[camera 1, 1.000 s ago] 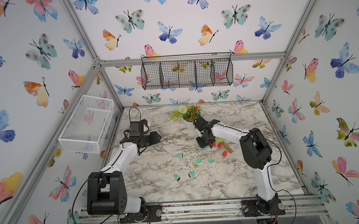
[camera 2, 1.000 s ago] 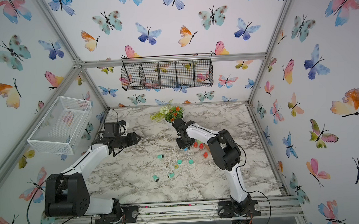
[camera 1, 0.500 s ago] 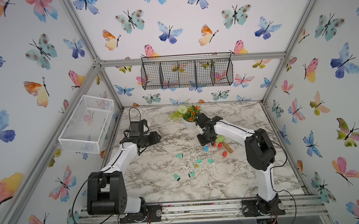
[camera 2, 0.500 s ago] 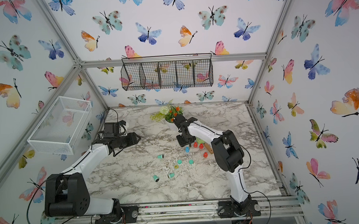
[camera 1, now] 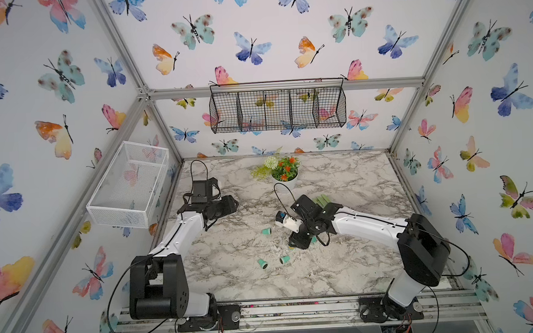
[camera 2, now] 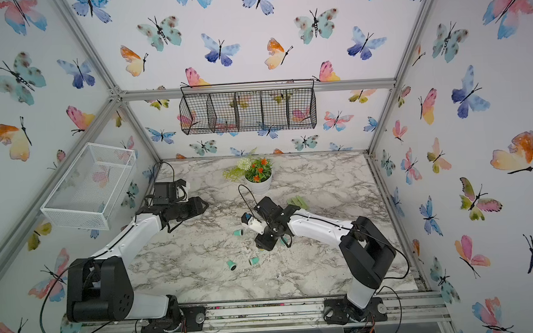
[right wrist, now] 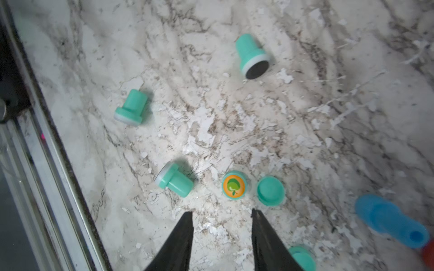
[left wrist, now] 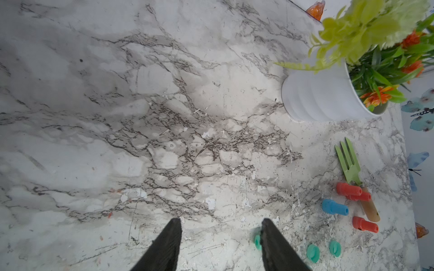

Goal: Close the stamp cap
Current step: Pick up the stamp from the center of the board.

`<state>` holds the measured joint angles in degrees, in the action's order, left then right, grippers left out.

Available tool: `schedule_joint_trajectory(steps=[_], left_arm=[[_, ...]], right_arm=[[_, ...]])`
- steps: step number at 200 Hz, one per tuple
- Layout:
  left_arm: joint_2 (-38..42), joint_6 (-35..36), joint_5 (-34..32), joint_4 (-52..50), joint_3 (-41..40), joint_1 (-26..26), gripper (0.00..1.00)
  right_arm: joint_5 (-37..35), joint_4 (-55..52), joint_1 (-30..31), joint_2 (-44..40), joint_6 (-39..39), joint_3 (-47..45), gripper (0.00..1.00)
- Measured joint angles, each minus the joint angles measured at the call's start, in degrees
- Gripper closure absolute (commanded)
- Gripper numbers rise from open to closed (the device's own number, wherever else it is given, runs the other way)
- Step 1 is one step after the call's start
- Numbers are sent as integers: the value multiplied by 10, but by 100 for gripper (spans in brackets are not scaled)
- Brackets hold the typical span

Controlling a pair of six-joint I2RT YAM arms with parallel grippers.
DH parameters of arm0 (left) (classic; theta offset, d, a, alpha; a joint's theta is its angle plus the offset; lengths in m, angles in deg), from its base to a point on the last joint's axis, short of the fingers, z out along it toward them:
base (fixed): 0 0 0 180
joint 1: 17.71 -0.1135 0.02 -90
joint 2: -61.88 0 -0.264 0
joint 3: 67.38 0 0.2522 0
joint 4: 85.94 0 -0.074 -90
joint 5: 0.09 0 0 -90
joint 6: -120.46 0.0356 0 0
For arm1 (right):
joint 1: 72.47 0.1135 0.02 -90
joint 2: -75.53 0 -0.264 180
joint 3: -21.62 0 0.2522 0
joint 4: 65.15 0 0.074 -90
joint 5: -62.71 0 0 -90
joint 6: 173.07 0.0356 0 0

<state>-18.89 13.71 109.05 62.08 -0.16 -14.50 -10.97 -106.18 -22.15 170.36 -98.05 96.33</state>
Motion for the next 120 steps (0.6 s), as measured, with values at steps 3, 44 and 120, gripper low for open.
schedule_joint_trajectory(steps=[3, 44, 120], left_arm=[[0, 0, 0, 0, 0, 0, 43], [0, 0, 0, 0, 0, -2, 43], [-2, -2, 0, 0, 0, -2, 44]], right_arm=[[5, 4, 0, -3, -16, -8, 55], [42, 59, 9, 12, -183, -37, 57], [49, 122, 37, 73, -303, -48, 59]])
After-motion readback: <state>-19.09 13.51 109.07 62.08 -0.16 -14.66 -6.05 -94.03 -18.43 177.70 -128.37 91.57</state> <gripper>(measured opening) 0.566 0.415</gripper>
